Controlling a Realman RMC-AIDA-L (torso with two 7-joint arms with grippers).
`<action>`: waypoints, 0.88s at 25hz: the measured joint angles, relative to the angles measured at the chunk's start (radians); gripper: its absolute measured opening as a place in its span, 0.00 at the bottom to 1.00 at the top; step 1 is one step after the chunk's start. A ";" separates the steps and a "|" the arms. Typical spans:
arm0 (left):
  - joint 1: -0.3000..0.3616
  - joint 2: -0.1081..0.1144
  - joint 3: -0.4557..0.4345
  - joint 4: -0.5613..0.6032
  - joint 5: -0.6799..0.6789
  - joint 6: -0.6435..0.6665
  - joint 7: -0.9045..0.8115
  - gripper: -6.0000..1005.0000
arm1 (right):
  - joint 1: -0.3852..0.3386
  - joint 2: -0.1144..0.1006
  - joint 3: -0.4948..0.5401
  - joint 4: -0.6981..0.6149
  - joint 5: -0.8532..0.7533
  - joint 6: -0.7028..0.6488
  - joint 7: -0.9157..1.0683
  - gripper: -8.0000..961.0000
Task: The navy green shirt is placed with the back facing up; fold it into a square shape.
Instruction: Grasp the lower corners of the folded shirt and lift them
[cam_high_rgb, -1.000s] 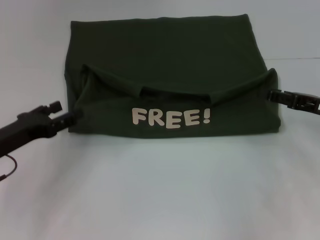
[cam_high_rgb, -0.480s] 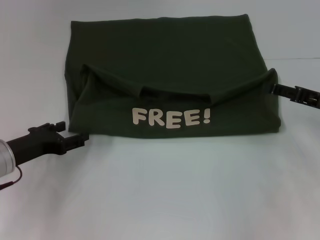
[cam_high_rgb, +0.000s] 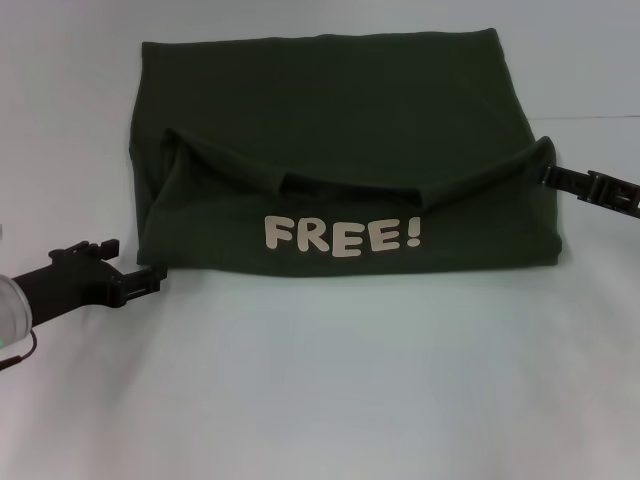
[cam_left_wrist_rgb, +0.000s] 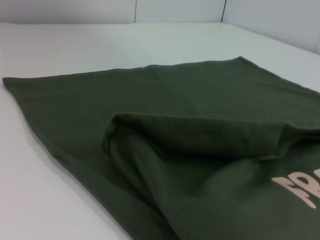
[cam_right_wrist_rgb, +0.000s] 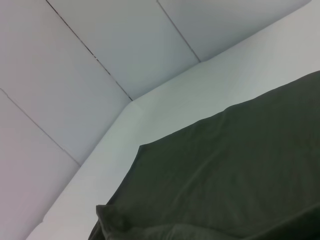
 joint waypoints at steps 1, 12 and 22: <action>-0.003 0.000 0.007 -0.001 0.000 -0.009 0.002 0.83 | 0.000 0.001 0.000 0.000 0.000 0.002 0.000 0.61; -0.018 -0.003 0.083 -0.016 0.000 -0.088 0.007 0.82 | -0.003 0.008 0.006 0.000 0.000 0.023 0.001 0.61; -0.028 -0.001 0.105 -0.024 0.000 -0.091 0.009 0.82 | -0.002 0.009 0.011 0.000 0.000 0.037 0.001 0.61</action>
